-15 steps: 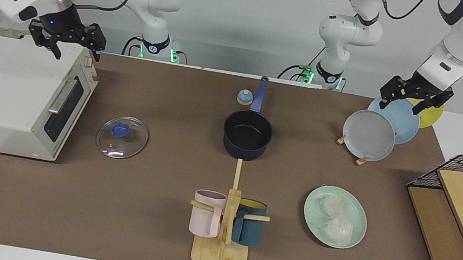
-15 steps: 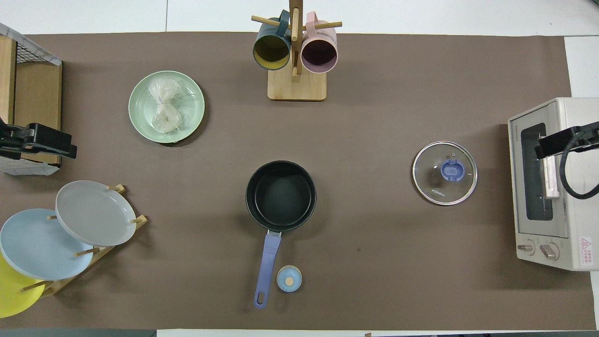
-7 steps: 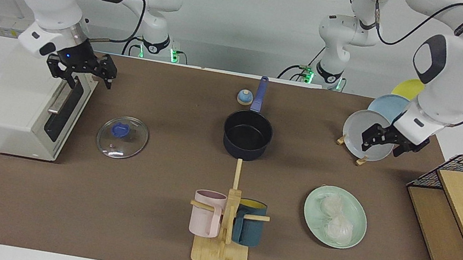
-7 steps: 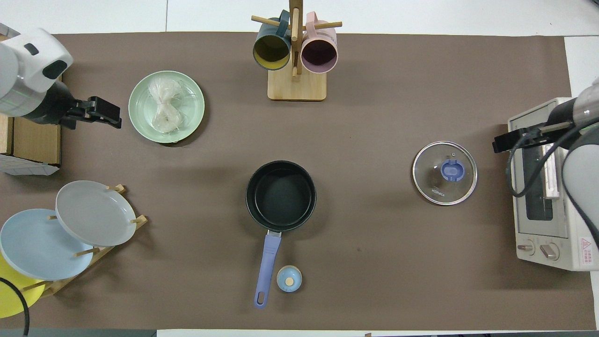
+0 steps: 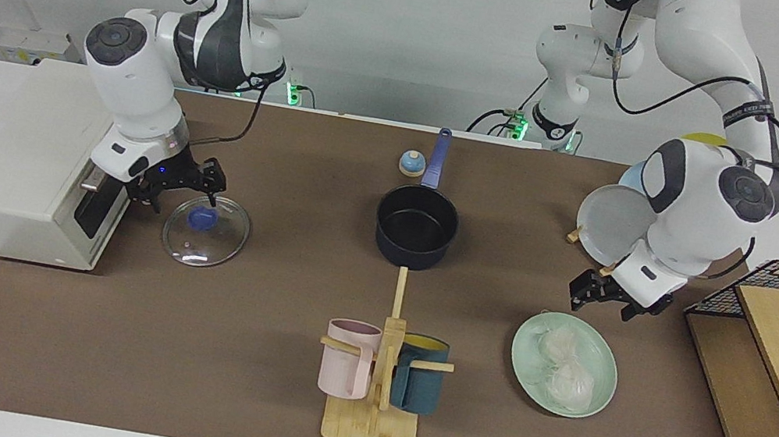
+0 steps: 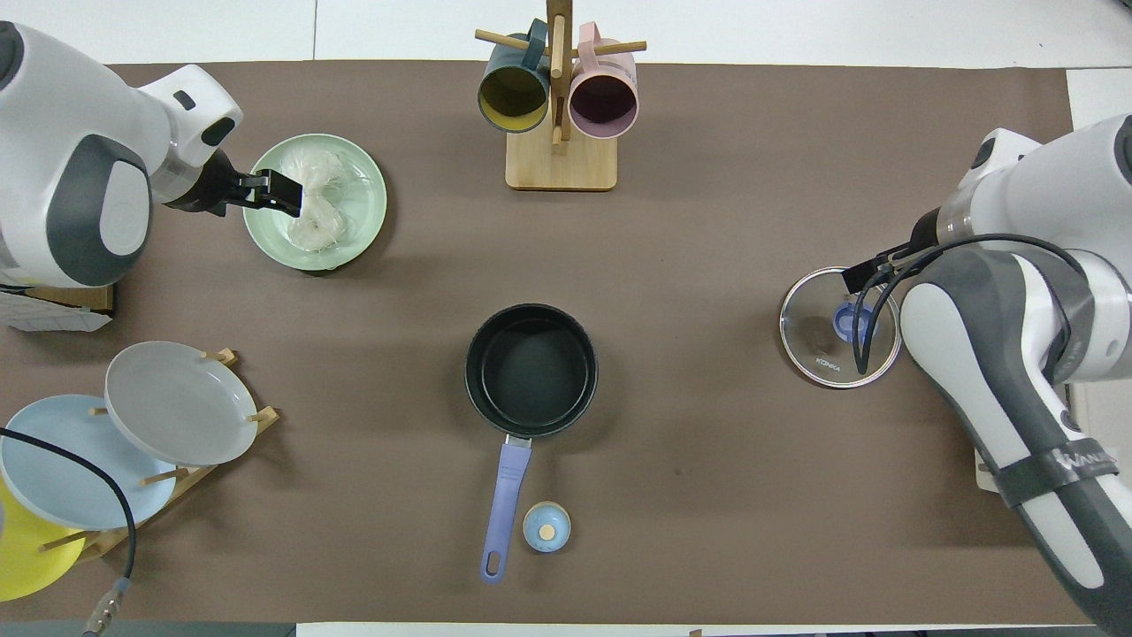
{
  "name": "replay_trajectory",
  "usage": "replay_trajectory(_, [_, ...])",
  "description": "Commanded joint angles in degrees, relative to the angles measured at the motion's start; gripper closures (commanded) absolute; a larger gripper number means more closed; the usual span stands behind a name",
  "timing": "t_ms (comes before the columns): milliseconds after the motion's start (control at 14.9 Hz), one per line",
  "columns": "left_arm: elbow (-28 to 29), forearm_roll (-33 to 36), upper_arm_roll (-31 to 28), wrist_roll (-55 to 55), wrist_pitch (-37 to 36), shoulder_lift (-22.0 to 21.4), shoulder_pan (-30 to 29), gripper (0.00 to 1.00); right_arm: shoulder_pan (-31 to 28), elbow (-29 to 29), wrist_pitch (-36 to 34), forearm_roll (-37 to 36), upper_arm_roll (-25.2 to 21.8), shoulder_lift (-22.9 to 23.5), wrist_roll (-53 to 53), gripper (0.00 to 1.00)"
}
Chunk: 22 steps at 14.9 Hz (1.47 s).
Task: Transfer vermicelli from plate to pot
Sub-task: 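Reach the left gripper to the vermicelli while the right gripper reaches the lid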
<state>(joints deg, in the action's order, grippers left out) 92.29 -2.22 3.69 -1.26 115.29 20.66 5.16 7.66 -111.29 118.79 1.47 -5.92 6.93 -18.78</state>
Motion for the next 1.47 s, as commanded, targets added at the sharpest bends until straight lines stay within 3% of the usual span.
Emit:
replay_trajectory(0, [0.0, -0.6, -0.61, 0.56, 4.23, 2.62, 1.43, 0.0, -0.01, -5.58, 5.12, 1.08, 0.04, -1.22, -2.84, 0.0])
replay_trajectory(402, [-0.17, 2.73, -0.7, 0.91, 13.11, 8.95, 2.05, 0.0, 1.22, -12.0, 10.83, 3.01, -0.05, -1.66, -2.84, 0.0])
replay_trajectory(737, [1.05, 5.64, -0.7, 1.17, 17.42, 10.28, 2.22, 0.0, 0.95, -13.33, 11.99, 3.01, -0.05, -1.13, -3.72, 0.0])
replay_trajectory(804, [1.23, 5.64, -0.7, 1.26, 17.43, 10.28, 2.31, 0.05, 0.87, -13.34, 11.99, 3.01, -0.05, -1.04, -3.81, 0.0])
replay_trajectory(938, [1.32, 5.64, -0.7, 1.26, 17.43, 10.28, 2.4, 0.33, 0.08, -13.69, 12.08, 3.01, -0.05, -0.43, -4.07, 0.0])
replay_trajectory(1072, [1.32, 5.64, -0.7, 1.26, 17.17, 10.28, 2.4, 0.93, -0.28, -13.95, 12.16, 3.01, -0.05, -0.43, -4.42, 0.0])
replay_trajectory(1139, [1.23, 5.64, -0.7, 1.43, 17.17, 10.28, 2.31, 1.0, -0.28, -14.13, 12.77, 3.01, -0.05, -0.52, -4.51, 0.01])
replay_trajectory(1407, [-1.4, 5.21, -0.7, 3.11, 13.84, 10.19, 2.13, 1.0, -0.36, -15.62, 14.1, 3.01, -0.05, -0.78, -4.43, 0.03])
